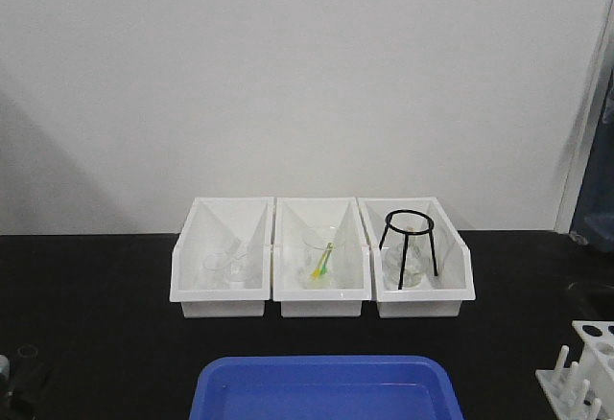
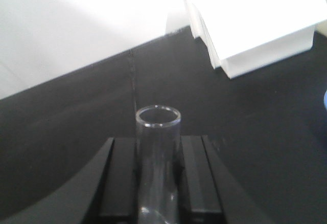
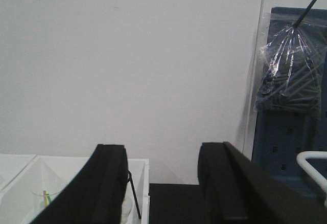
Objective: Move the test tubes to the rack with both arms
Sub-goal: 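Lift the test tube up out of the beaker with the left gripper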
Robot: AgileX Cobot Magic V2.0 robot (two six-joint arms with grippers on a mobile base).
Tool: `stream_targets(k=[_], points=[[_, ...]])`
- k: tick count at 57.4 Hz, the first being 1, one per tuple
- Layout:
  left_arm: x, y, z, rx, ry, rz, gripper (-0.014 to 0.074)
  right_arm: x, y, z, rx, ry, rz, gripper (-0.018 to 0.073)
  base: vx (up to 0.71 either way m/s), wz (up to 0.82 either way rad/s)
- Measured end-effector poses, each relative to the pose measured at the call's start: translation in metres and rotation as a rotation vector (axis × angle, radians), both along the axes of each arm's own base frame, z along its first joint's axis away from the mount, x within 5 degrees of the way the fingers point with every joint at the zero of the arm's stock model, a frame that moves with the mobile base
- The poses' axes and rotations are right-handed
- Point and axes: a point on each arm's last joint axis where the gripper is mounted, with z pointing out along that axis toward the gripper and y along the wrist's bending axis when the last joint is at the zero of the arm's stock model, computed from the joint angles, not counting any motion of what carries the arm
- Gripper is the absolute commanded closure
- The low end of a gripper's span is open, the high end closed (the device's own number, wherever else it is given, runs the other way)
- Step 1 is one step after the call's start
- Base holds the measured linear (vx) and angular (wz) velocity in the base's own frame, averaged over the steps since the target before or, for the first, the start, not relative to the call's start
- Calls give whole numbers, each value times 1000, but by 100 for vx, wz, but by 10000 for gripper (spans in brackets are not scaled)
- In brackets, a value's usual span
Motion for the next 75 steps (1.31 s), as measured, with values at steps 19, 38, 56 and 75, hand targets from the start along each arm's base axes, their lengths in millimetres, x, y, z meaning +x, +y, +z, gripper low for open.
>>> stream_targets(k=[19,38,56,75], points=[[-19,1,33,-25,-59,-11,604,0,0,0,0,1,0,175,0,0],[-29,0,76,-71,-74,-34,604,0,0,-1,0,14,0,175,0,0],[-28,-4,131,-306,-40,-19,604,2,0,-15,11,161,-3,175,0,0],[-30,-24,170,-348,-49,-117,604,24,26,-46,20,416,143,176,0,0]])
